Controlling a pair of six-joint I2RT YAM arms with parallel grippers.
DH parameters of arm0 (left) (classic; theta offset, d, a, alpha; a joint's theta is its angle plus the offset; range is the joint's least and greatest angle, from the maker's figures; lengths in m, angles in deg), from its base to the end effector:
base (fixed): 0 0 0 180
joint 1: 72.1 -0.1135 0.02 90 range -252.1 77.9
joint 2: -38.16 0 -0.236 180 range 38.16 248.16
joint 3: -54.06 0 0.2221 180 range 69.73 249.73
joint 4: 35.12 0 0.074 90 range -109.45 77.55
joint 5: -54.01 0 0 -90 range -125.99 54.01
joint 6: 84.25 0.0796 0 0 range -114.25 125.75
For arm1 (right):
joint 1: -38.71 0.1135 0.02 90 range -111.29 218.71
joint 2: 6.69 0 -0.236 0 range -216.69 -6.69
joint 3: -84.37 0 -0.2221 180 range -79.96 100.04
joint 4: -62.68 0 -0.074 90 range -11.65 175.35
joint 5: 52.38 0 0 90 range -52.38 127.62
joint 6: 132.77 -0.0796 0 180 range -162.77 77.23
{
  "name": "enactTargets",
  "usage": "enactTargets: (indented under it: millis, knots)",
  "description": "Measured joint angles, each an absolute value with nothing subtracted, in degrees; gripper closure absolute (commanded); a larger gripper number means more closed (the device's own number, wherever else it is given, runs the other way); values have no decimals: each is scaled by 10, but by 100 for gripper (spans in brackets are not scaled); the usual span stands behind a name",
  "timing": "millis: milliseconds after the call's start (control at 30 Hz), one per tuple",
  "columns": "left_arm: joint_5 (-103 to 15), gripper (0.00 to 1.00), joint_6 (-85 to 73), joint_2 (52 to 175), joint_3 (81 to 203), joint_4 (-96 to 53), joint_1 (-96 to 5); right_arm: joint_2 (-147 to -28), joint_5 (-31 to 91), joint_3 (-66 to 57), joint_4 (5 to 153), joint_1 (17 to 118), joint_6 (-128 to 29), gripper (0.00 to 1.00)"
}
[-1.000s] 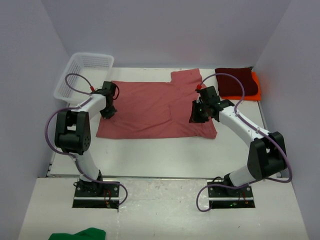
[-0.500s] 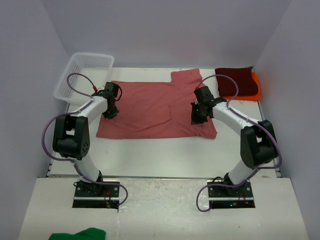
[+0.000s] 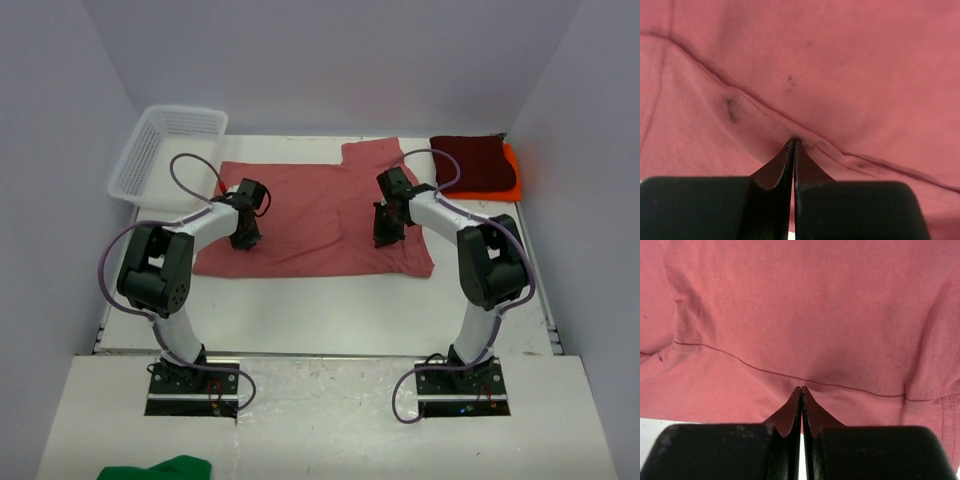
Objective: Fold and stack the t-shirts
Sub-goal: Grap the side of the flattened tshirt furthest away from the robot with both arms
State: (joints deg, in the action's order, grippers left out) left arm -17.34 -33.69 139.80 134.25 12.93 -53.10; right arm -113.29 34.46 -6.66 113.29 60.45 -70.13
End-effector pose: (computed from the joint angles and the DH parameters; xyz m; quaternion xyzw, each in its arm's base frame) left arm 0.3172 -0.0823 0.1235 -0.2007 0.9505 0.0534 0.2311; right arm 0.3290 0.1359 0.1299 0.0429 0.9807 0.1030 0.1604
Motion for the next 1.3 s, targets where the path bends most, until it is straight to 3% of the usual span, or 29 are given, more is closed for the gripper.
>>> enactTargets:
  millis: [467,1300]
  knots:
    - [-187,100,-359,1401,1309,85,-556,-1168,337,-73,1132,605,-724,100]
    - [-167,100,-423,1271,1147,31,-563,-1018,326,-290,1005,663,-864,100]
